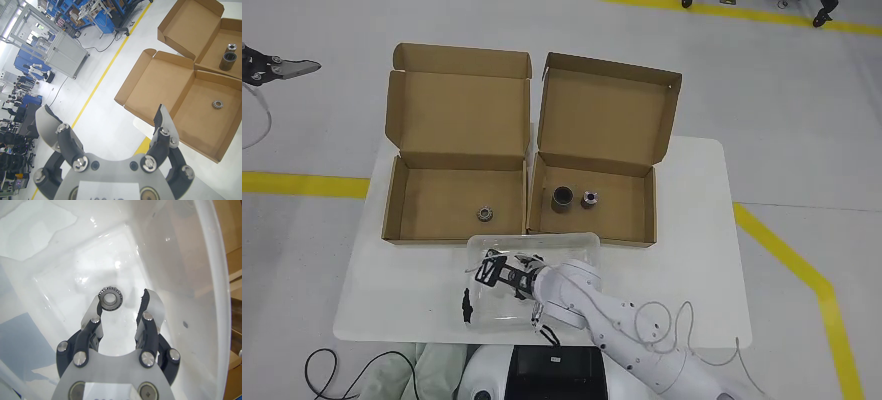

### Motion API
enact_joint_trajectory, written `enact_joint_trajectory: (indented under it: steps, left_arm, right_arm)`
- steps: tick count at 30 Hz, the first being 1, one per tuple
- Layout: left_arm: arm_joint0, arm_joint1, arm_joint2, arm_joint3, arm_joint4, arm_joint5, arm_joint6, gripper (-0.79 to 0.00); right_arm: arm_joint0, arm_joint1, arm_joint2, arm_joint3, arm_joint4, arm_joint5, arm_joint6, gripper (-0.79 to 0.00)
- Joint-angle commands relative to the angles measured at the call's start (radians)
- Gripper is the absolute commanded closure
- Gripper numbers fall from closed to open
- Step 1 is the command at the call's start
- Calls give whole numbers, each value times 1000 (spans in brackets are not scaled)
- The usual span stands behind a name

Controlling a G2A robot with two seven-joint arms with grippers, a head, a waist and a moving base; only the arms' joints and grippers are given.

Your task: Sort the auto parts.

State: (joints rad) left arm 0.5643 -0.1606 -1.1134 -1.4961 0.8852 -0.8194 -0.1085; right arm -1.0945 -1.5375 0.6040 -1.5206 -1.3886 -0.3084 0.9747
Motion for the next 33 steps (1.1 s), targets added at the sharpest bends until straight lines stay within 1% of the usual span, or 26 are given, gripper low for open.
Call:
enact_joint_trajectory:
  steps: [1,5,17,19,20,24,26,33]
  left_arm:
    - [0,0,0,0,0,0,0,-785]
    - [0,0,0,0,0,0,0,-785]
    - [0,0,0,0,0,0,0,-785]
    - [0,0,0,0,0,0,0,-785]
    - [0,0,0,0,0,0,0,-785]
    - [0,0,0,0,0,0,0,-785]
    - [0,0,0,0,0,0,0,-785]
    - [0,0,0,0,0,0,0,-785]
  right_arm:
    - [-2,3,6,3,15,-34,-6,-391]
    - [1,5,11,14,28,-60,-8,-388]
    - [12,-1,0,58,28,-62,-38,-372]
    - [17,-4,-5,65,30,-59,-33,-332]
    - [19,-5,-7,67,30,-57,-32,-299]
    - [25,-9,-13,71,24,-46,-29,-80]
    - [28,-10,-15,69,16,-39,-30,0]
    - [15,-7,-7,30,-17,-8,-41,0]
